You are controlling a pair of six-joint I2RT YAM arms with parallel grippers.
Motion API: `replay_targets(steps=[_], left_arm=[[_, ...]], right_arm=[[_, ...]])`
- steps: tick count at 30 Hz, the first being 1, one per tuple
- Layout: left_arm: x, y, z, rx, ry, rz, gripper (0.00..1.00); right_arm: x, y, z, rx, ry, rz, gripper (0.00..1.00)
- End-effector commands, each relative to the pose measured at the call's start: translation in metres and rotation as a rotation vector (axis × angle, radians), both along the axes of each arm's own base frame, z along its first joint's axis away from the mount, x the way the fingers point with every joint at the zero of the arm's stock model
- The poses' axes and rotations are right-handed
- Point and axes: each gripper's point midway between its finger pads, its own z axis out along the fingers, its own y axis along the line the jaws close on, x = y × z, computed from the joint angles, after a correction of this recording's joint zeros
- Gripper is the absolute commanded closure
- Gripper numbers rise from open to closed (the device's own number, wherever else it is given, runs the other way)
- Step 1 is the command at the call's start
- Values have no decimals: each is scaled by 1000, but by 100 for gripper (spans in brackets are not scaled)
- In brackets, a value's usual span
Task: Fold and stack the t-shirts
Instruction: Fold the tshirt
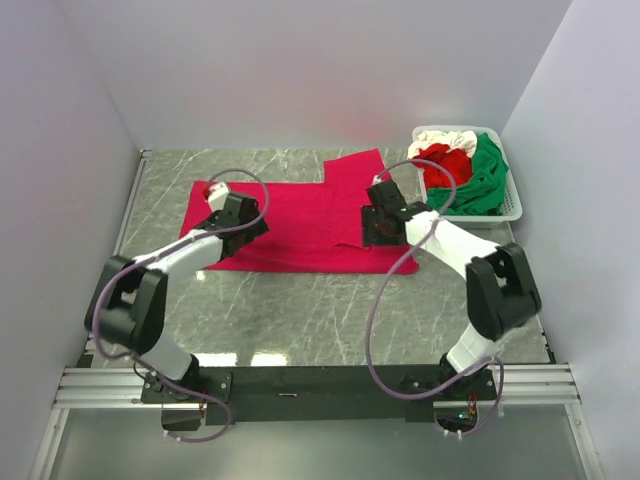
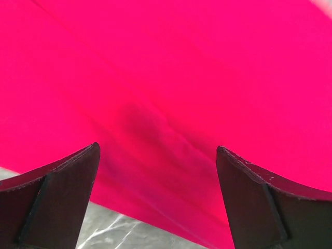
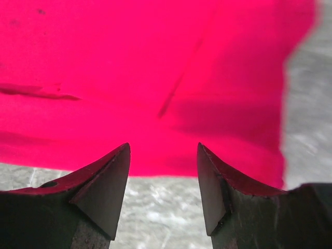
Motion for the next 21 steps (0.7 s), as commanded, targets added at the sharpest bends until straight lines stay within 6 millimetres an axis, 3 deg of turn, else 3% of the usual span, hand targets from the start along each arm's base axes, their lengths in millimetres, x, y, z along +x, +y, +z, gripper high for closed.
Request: replay_targets(steps=[1, 3, 9, 16, 21], left_arm=[[6, -23, -21, -71, 29, -37, 1], [2, -27, -38, -87, 56, -49, 1], [-7, -28, -61, -91, 99, -58, 1], [-12, -23, -69, -68, 121, -54, 1], [-13, -21, -66, -61, 117, -55, 1]], right_arm=[[14, 25, -1, 55, -5, 71, 39], [18, 30, -7, 61, 6, 88, 39], [25, 35, -22, 52, 39, 103, 41], [26, 41, -45, 50, 107, 106, 47], [28, 40, -51, 36, 126, 93, 52]])
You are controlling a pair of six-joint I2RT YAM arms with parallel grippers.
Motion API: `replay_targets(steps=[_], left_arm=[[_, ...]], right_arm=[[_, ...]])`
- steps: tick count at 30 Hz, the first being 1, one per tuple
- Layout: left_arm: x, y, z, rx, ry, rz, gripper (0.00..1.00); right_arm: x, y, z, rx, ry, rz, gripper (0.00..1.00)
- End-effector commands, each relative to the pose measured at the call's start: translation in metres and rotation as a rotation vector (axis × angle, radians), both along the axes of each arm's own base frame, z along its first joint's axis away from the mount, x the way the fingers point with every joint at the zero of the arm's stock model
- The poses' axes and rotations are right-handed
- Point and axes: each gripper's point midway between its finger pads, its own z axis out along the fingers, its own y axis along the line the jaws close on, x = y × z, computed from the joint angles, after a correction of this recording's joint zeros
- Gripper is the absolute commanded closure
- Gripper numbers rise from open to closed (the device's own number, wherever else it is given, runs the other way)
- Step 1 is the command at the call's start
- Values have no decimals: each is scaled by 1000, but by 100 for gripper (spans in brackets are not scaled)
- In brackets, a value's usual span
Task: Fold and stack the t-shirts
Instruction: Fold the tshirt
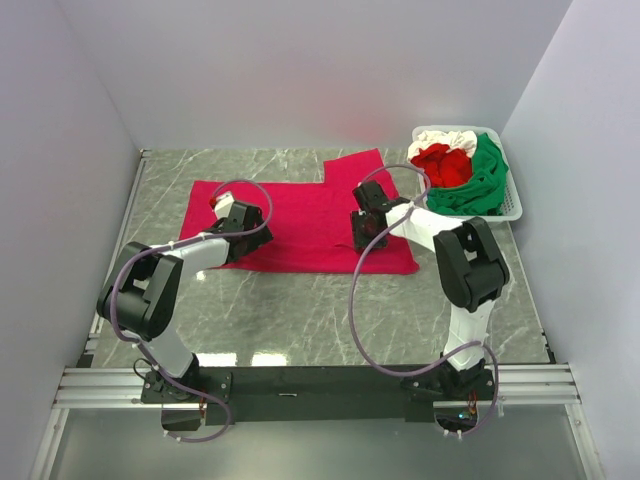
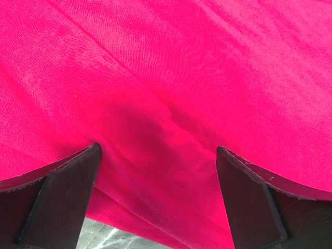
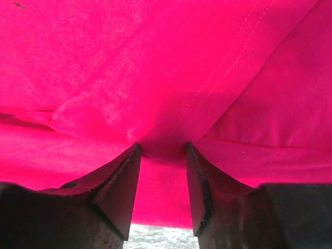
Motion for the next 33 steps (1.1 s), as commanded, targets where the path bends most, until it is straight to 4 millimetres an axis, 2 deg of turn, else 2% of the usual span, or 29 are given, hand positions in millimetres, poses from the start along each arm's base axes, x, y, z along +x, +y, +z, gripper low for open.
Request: replay_targets(steps=[1, 4, 5, 8, 9, 14, 16, 18, 19, 20, 21, 23, 24, 27, 29, 31, 32, 33], left_arm=[[-11, 0, -13, -4, 39, -12, 1], [-12, 1, -12, -2, 37, -10, 1], [-13, 1, -14, -1, 40, -12, 1], [-16, 2, -16, -1, 47, -14, 1], [-16, 2, -16, -1, 47, -14, 1], [-20, 3, -19, 0, 55, -15, 1], [-20, 2, -20, -4, 56, -17, 1], [-21, 1, -23, -10, 66, -22, 1], [-21, 0, -25, -11, 70, -24, 1], [-21, 0, -26, -12, 72, -25, 1], [-21, 0, -27, -12, 74, -24, 1], [-22, 0, -28, -9, 79, -27, 1], [-22, 0, -28, -7, 80, -26, 1], [-23, 1, -28, -6, 80, -25, 1], [-23, -1, -25, -12, 74, -29, 1], [-22, -1, -24, -14, 71, -28, 1], [-22, -1, -23, -12, 72, -28, 1], [-22, -2, -22, -8, 70, -28, 1]], right_arm=[[11, 7, 11, 8, -28, 1, 54], [14, 5, 12, -2, -29, -3, 66], [16, 6, 14, -5, -35, -1, 74], [22, 4, 20, -21, -47, -5, 90], [24, 4, 23, -26, -51, -5, 92], [46, 9, 47, -31, -109, 3, 94], [53, 13, 47, -35, -105, 10, 95], [66, 20, 56, -22, -131, 18, 94], [70, 21, 49, -31, -117, 23, 94], [79, 27, 57, -18, -138, 28, 94], [82, 27, 50, -30, -123, 29, 94], [94, 35, 57, -19, -147, 39, 93], [98, 36, 52, -22, -144, 39, 92], [111, 46, 60, 8, -185, 53, 87], [115, 52, 65, 40, -198, 65, 60], [117, 57, 74, 69, -218, 69, 37], [116, 58, 76, 75, -222, 70, 33], [118, 58, 89, 89, -254, 66, 29]])
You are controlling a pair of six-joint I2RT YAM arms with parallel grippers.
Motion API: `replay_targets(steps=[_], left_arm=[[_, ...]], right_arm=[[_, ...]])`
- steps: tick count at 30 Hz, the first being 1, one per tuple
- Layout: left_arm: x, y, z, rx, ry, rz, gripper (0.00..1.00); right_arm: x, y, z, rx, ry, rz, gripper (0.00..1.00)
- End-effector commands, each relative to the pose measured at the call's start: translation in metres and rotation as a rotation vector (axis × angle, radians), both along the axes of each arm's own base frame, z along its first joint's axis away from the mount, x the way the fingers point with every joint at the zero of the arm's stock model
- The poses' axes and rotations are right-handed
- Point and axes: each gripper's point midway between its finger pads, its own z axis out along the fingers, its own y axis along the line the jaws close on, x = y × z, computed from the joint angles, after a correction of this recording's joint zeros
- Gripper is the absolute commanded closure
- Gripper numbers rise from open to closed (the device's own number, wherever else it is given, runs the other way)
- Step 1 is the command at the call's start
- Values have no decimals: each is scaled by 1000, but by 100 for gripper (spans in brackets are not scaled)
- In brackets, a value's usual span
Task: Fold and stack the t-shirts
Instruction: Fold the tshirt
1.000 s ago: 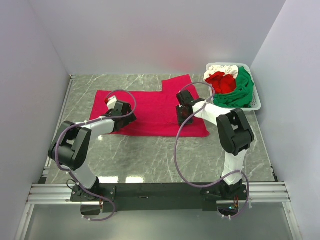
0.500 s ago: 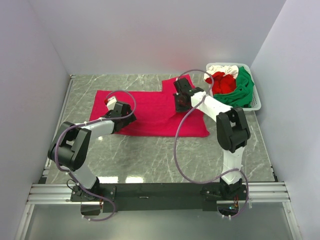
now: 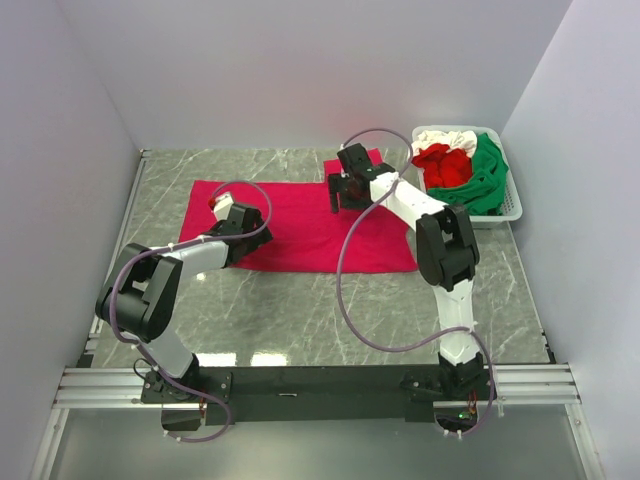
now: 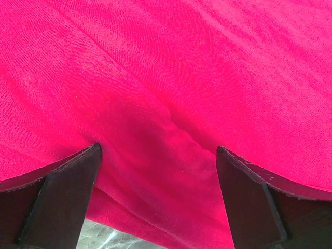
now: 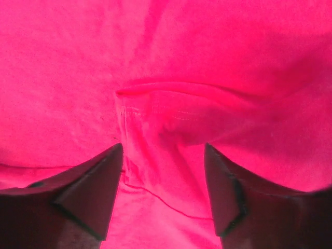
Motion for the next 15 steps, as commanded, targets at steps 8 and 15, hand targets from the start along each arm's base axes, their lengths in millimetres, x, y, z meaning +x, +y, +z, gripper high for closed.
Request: replay_targets(steps=[8, 15], left_arm=[[-5, -42, 24, 90, 7, -83, 1], [15, -82, 48, 55, -48, -159, 1]], right_arm=[[1, -21, 66, 50, -164, -55, 20], [-21, -54, 45, 34, -102, -133, 20]])
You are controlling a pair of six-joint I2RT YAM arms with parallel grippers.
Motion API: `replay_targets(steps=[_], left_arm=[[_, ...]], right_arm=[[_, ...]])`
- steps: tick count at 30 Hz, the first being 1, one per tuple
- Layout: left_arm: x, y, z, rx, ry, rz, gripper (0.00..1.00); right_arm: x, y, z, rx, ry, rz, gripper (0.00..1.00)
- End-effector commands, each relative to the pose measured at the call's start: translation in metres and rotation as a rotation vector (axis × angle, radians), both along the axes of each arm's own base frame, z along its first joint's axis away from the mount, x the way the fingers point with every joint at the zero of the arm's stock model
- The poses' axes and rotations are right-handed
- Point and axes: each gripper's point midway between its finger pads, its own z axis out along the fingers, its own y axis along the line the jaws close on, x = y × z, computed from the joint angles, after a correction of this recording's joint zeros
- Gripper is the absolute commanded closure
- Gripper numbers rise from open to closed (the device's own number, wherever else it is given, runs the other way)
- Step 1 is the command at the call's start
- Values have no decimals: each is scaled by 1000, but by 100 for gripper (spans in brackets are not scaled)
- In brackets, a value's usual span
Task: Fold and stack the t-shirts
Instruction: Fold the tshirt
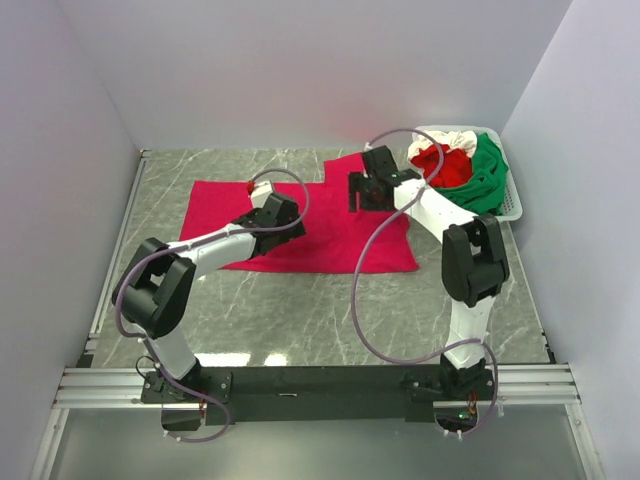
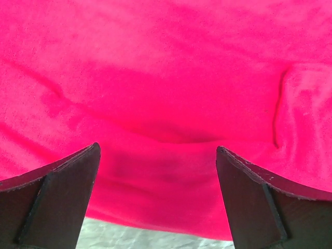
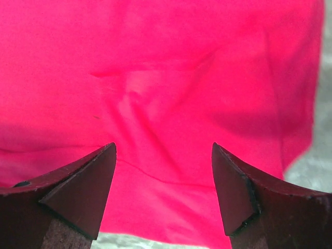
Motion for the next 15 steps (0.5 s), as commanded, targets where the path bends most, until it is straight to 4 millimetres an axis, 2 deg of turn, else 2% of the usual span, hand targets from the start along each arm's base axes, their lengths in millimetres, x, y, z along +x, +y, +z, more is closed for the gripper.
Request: replay_targets(steps=[1, 3, 4, 6, 9, 10, 12, 13, 15], left_arm=[[14, 2, 11, 32, -22, 7, 1], [19, 5, 11, 45, -27, 9, 1], [20, 5, 9, 40, -24, 3, 1], [26, 14, 9, 22, -30, 21, 1], [27, 31, 2, 6, -24, 48, 1], [22, 38, -6, 16, -8, 56, 1], [22, 51, -6, 5, -16, 79, 1], [16, 62, -15, 11, 1, 96, 1], [9, 70, -22, 0, 7, 104, 1]], right_arm=[[-17, -25, -6, -18, 16, -66, 20], [-24, -30, -6, -12, 11, -78, 20], [-35, -34, -18, -22, 38, -82, 20], [-43, -38, -21, -11, 45, -88, 20], [-61, -46, -40, -30, 94, -98, 20], [-65, -48, -44, -34, 104, -99, 20], [-73, -56, -57, -38, 141, -119, 21], [-75, -59, -61, -33, 152, -126, 21], [-79, -68, -71, -21, 177, -146, 21]])
